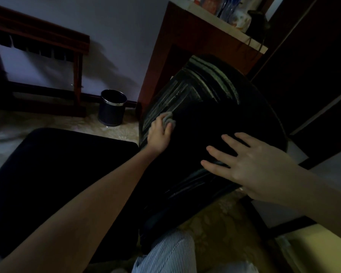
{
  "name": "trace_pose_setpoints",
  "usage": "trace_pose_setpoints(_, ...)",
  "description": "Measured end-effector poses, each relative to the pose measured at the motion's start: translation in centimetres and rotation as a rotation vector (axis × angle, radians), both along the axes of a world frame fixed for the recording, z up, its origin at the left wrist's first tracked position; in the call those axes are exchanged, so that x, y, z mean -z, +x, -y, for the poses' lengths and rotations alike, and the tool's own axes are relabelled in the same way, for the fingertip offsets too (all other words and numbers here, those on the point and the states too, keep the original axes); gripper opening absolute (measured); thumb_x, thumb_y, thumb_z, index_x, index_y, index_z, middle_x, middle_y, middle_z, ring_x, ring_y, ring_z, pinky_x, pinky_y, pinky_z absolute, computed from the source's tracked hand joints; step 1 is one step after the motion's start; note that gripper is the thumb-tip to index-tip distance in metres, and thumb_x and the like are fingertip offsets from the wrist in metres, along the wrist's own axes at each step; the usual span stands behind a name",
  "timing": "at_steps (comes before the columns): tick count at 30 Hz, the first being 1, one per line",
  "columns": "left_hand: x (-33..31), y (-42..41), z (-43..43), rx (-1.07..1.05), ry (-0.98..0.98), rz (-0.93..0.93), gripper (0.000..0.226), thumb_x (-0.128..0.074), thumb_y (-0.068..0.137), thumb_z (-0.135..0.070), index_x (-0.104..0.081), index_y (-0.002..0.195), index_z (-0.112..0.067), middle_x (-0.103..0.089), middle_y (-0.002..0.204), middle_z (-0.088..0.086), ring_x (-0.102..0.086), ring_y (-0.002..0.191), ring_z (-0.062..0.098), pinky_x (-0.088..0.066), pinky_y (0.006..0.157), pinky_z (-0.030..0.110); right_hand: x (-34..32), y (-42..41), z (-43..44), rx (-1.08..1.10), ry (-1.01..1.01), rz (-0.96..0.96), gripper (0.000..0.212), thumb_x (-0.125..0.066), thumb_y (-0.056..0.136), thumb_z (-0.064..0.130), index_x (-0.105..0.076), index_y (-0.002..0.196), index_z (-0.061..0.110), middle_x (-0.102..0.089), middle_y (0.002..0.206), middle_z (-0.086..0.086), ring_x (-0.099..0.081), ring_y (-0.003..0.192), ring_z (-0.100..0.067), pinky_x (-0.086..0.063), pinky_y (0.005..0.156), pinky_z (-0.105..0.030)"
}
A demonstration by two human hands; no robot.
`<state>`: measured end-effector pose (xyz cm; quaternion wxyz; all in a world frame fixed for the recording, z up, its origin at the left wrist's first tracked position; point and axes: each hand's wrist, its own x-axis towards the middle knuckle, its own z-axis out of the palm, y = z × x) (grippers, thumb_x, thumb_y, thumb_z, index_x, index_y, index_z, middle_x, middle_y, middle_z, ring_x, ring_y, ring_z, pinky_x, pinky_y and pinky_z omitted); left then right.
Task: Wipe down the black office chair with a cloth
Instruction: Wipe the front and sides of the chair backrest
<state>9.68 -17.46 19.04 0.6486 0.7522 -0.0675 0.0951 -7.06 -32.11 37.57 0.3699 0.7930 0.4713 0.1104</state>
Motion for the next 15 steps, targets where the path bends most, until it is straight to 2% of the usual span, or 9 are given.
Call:
trace_pose_setpoints(3, 3.4, -0.5, -1.6, -0.007, -0.016, -0.139, 0.051, -0.043, 0.089, -0.040, -0.040, 0.136, -0.018, -0.045, 0.134, 0.016, -0.042, 0.124, 0.032, -0.031, 0.107, 0.042, 0.0, 0.1, 0.0, -0.009, -0.003, 0.000, 0.095, -0.094, 0.023, 0.029, -0.069, 0.113, 0.011, -0.067, 0.109, -0.021, -0.063, 0.090, -0.050, -0.051, 0.072, -0.059)
trace_pose_setpoints(6, 5.4, -2.5, -2.0, -0.036, -0.048, -0.196, 0.041, -0.045, 0.097, -0.027, -0.038, 0.137, -0.020, -0.043, 0.136, 0.013, -0.039, 0.127, 0.029, -0.029, 0.108, 0.039, 0.1, 0.1, 0.1, -0.017, -0.012, 0.009, 0.092, -0.094, 0.027, 0.030, -0.068, 0.113, 0.011, -0.067, 0.110, -0.021, -0.063, 0.090, -0.050, -0.051, 0.072, -0.058)
trace_pose_setpoints(12, 4.9, -6.3, -2.1, -0.022, -0.175, -0.164, 0.036, -0.045, 0.097, -0.025, -0.042, 0.133, -0.027, -0.044, 0.130, 0.001, -0.036, 0.127, 0.020, -0.026, 0.111, 0.040, 0.1, 0.1, 0.2, -0.052, 0.003, 0.027, 0.081, -0.090, 0.036, 0.014, -0.068, 0.114, 0.012, -0.067, 0.110, -0.020, -0.064, 0.090, -0.048, -0.052, 0.073, -0.057)
trace_pose_setpoints(15, 2.7, -7.7, -1.6, 0.028, -0.197, -0.036, 0.036, -0.047, 0.095, -0.029, -0.044, 0.130, -0.022, -0.043, 0.128, -0.006, -0.033, 0.129, 0.016, -0.026, 0.111, 0.035, 0.3, 0.2, 0.4, -0.057, 0.006, 0.031, 0.081, -0.090, 0.036, 0.014, -0.068, 0.114, 0.012, -0.067, 0.111, -0.020, -0.064, 0.091, -0.048, -0.052, 0.074, -0.057)
